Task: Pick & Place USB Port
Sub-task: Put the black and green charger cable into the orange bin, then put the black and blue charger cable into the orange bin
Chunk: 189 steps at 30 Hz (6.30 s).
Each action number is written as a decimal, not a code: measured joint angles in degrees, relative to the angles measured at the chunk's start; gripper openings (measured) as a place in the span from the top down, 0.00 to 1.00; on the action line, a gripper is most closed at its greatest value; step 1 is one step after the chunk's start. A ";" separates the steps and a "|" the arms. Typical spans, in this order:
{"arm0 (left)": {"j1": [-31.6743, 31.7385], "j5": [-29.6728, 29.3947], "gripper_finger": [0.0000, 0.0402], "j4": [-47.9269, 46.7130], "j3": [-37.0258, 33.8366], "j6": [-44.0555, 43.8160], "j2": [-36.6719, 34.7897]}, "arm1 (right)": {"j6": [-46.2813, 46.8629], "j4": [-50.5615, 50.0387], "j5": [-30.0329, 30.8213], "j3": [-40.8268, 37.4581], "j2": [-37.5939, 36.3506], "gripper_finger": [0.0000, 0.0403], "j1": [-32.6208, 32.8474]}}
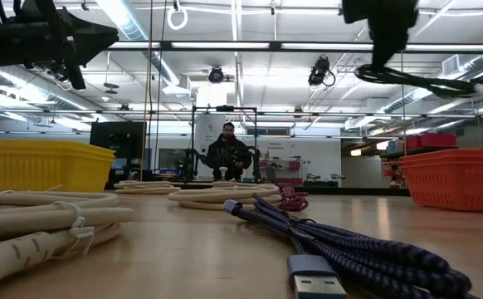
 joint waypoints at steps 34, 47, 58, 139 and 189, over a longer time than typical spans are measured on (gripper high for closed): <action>0.00 0.20 0.87 -0.92 0.00 -1.51 0.00 | 10.37 -0.37 -0.59 -19.37 0.17 1.00 4.85; -0.01 0.20 0.87 -1.12 0.00 -1.53 0.00 | 7.41 0.37 -3.16 -19.37 0.20 0.95 4.75; -0.02 0.17 0.87 -1.29 0.00 -1.53 0.00 | 5.79 2.22 -1.57 -19.37 0.20 0.86 4.75; -0.02 8.20 0.87 -2.95 0.00 -6.45 0.02 | 79.81 60.25 -19.48 -36.31 12.98 0.56 45.99; -0.02 9.07 0.87 -6.74 -0.02 -6.43 0.02 | 82.03 50.34 -14.43 -40.26 5.28 0.99 39.22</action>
